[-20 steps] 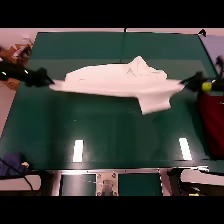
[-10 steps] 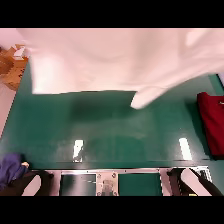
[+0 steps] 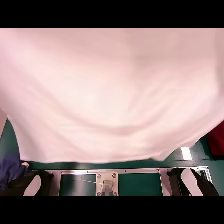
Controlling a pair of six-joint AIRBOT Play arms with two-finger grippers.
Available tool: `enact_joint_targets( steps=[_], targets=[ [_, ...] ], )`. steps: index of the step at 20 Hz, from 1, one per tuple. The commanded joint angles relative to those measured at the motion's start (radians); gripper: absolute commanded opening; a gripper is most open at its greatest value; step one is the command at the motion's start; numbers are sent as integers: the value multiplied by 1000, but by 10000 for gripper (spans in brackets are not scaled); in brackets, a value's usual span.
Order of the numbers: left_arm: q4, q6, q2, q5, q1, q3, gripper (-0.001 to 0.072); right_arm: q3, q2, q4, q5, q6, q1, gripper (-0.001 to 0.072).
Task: Fold the shirts.
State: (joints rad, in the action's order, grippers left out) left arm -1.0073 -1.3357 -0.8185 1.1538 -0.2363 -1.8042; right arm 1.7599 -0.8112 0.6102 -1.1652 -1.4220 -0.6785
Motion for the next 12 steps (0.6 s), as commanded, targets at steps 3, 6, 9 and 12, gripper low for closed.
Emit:
enact_joint_targets(
  steps=[3,6,9,12],
  targets=[
    [133,132,-210,-8,44,284,22,-519,-79,-23,192,206,179,16],
    [125,180,-405,-112,113,396,22,-645,-283,-24,353,299,274,16],
    [135,164,-606,-290,152,404,22,-580,-568,-63,435,327,316,16],
    [219,151,-725,-429,156,404,22,-377,-833,-106,379,327,315,16]
  ],
)
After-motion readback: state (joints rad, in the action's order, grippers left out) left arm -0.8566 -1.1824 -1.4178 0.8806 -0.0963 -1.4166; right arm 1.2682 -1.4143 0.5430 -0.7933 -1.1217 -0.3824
